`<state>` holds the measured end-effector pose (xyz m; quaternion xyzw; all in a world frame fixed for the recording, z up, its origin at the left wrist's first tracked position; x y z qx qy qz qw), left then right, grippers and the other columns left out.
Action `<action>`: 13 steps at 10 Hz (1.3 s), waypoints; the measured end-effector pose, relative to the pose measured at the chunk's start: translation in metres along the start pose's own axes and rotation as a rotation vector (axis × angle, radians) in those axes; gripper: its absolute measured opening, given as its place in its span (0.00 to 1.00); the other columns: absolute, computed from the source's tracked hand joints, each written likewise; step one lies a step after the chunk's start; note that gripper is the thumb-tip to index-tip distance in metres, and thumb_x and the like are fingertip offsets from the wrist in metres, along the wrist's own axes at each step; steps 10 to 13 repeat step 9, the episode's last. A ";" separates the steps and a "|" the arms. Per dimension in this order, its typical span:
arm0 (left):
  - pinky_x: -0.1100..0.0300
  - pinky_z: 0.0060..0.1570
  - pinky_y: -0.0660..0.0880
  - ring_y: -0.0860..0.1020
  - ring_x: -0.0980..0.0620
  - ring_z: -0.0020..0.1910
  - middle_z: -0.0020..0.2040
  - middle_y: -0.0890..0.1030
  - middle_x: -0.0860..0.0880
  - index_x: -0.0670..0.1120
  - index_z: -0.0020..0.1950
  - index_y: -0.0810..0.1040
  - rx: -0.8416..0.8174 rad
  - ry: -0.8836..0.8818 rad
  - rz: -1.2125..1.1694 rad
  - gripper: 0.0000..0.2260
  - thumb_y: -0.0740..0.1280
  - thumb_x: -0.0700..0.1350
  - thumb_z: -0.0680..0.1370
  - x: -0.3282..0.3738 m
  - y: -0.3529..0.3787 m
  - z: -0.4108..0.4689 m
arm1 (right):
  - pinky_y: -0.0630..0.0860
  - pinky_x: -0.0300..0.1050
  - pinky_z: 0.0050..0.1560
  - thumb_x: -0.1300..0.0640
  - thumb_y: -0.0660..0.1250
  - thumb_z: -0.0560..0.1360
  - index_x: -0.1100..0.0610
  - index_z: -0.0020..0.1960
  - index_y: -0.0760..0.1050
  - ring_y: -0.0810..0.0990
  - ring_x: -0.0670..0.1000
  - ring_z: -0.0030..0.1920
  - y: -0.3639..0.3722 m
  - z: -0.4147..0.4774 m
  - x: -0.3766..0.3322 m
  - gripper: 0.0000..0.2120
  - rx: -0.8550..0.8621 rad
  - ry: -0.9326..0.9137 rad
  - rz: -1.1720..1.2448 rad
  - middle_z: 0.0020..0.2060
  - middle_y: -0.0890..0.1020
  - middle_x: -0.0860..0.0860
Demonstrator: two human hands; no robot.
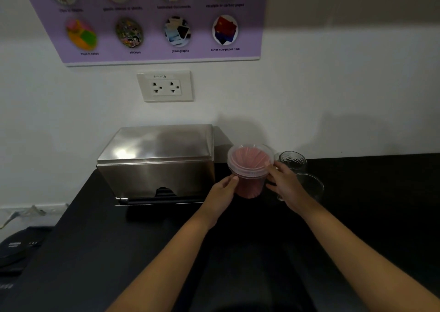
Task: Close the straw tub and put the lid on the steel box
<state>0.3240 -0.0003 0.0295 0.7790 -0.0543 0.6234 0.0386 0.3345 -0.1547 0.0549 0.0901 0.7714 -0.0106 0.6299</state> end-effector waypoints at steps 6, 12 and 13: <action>0.54 0.66 0.65 0.71 0.50 0.64 0.60 0.75 0.50 0.49 0.67 0.70 -0.016 -0.036 0.063 0.18 0.57 0.52 0.79 -0.004 -0.001 0.001 | 0.71 0.46 0.52 0.56 0.59 0.77 0.59 0.63 0.68 0.74 0.56 0.60 0.000 0.005 0.000 0.16 0.017 0.021 -0.036 0.62 0.74 0.60; 0.59 0.58 0.69 0.75 0.52 0.57 0.60 0.75 0.49 0.50 0.64 0.72 -0.048 -0.051 0.135 0.14 0.58 0.48 0.79 -0.010 -0.004 -0.022 | 0.69 0.48 0.59 0.52 0.59 0.76 0.58 0.70 0.60 0.72 0.57 0.62 -0.014 -0.006 0.002 0.24 0.017 0.004 -0.089 0.64 0.71 0.60; 0.59 0.58 0.69 0.75 0.52 0.57 0.60 0.75 0.49 0.50 0.64 0.72 -0.048 -0.051 0.135 0.14 0.58 0.48 0.79 -0.010 -0.004 -0.022 | 0.69 0.48 0.59 0.52 0.59 0.76 0.58 0.70 0.60 0.72 0.57 0.62 -0.014 -0.006 0.002 0.24 0.017 0.004 -0.089 0.64 0.71 0.60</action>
Point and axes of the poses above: each hand's wrist, its own z-axis towards the middle knuckle, its own y-axis out of the palm, x = y × z, the point moved 2 cm from there along z, towards the middle knuckle
